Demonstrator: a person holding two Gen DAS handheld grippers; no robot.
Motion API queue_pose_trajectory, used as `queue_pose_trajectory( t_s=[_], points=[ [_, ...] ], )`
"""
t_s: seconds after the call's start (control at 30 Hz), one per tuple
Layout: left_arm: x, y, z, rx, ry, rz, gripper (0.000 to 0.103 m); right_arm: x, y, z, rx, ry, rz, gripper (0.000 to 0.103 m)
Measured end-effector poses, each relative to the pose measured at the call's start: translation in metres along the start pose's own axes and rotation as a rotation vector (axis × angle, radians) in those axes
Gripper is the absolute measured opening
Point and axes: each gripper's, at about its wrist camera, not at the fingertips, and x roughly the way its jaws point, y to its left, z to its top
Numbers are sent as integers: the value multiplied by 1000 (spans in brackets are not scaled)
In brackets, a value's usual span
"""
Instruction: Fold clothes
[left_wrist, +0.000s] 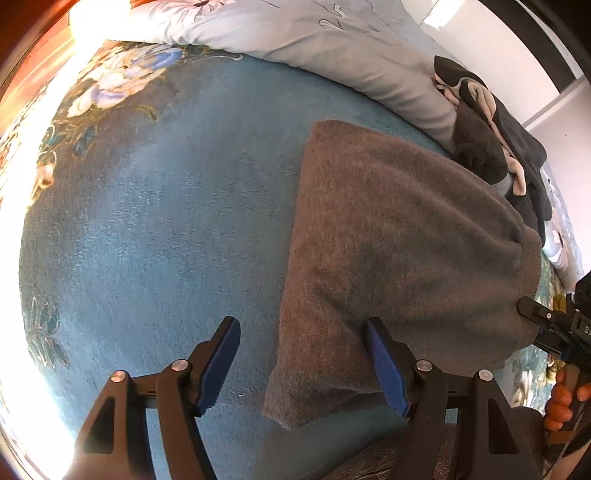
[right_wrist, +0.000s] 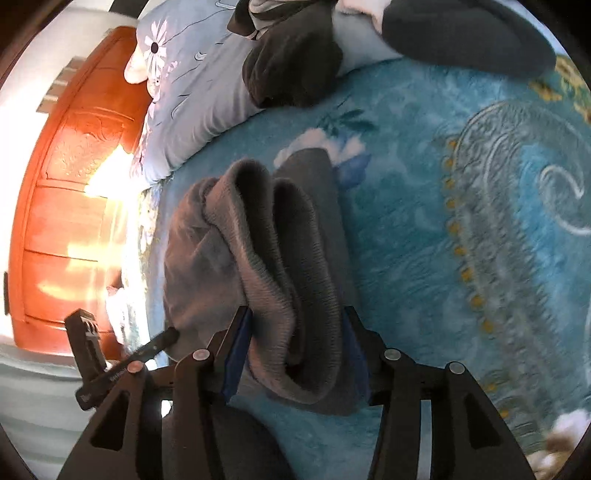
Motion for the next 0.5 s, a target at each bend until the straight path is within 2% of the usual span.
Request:
queue_pose_trajectory(
  t_s=[0.1,0.23,0.3,0.37,0.4,0.47,0.5],
  points=[
    [0,-2,-1,2,3,2,73,-6,11,-3,-21,-35,-10,51],
    [0,-3,-2,-6,7,-2,73,-7,16,-5,-32,-47,47,43],
    [-1,-3,-3,-9,8,-4,73,-2,7,-3,2,-39,10,43],
    [-2,-4,-4,-9,6,-5,73,4,-3,-1,58,-28,24,42],
    [-3,-5,-5,-8,5,-5,73,6,-6,0,77,-23,33,38],
    [-5,-6,-6,-7,3,-5,73,5,-6,3,86,-23,49,19],
    [-6,-6,-6,-5,2,-5,73,3,-2,4,72,-30,60,14]
  ],
)
